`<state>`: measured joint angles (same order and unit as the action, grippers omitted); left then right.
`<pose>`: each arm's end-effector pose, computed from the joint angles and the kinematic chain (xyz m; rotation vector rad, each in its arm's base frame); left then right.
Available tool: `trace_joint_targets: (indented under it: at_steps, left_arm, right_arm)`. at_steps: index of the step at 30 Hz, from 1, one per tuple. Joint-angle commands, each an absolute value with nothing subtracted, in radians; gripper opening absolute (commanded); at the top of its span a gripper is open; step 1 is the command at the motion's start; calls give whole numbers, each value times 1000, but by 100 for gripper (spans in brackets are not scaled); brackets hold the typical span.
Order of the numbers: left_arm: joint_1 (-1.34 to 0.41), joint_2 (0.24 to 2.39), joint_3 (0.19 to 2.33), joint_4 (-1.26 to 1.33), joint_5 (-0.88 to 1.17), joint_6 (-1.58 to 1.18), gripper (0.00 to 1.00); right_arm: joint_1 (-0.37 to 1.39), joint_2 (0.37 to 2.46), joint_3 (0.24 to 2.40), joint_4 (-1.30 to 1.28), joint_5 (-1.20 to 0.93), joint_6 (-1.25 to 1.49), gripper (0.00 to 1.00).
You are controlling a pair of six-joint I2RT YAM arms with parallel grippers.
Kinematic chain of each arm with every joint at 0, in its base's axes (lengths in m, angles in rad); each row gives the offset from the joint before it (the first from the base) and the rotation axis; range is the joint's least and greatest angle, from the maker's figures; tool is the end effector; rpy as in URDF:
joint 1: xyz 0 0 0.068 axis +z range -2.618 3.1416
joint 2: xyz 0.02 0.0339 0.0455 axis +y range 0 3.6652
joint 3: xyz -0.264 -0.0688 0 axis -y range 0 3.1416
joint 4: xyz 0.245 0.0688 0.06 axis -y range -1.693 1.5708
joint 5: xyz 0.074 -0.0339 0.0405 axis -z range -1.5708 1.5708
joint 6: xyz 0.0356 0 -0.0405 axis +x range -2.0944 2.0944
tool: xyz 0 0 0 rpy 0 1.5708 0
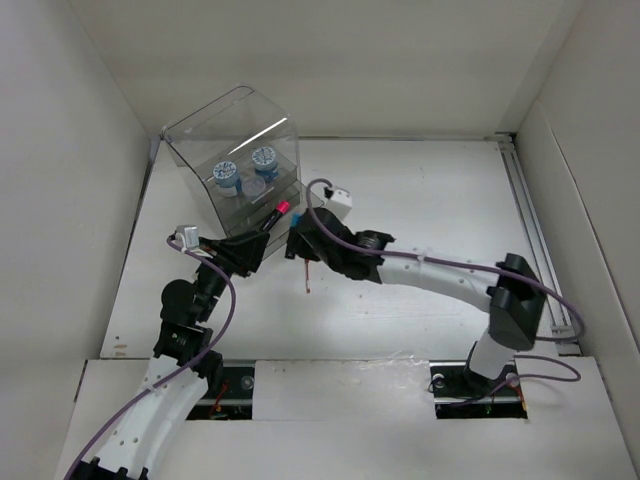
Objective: Sort the stationery into containers
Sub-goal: Place the stationery in the storage box, then move the stationery to the center of the board.
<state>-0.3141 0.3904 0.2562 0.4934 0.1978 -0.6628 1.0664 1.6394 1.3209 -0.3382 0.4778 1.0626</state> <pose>0.1202 -0.0464 0.2789 -0.0410 1.2764 -0.9672 0.1947 0.3188 0.2927 0.2608 2.2127 0.6901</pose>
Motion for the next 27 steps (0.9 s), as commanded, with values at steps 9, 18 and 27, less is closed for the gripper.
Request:
trace_joint_targets:
  at_steps: [9, 18, 27]
  left_arm:
    - [-319, 295, 247, 483, 104, -663, 42]
    - [-319, 302, 238, 483, 100, -672, 43]
    - [-319, 331, 238, 512, 140, -672, 43]
  right_arm:
    - [1008, 2006, 1721, -166, 417, 1035, 36]
    - [942, 1850, 1540, -97, 385, 1011, 40]
    - [697, 1531, 1041, -201, 454, 1019, 65]
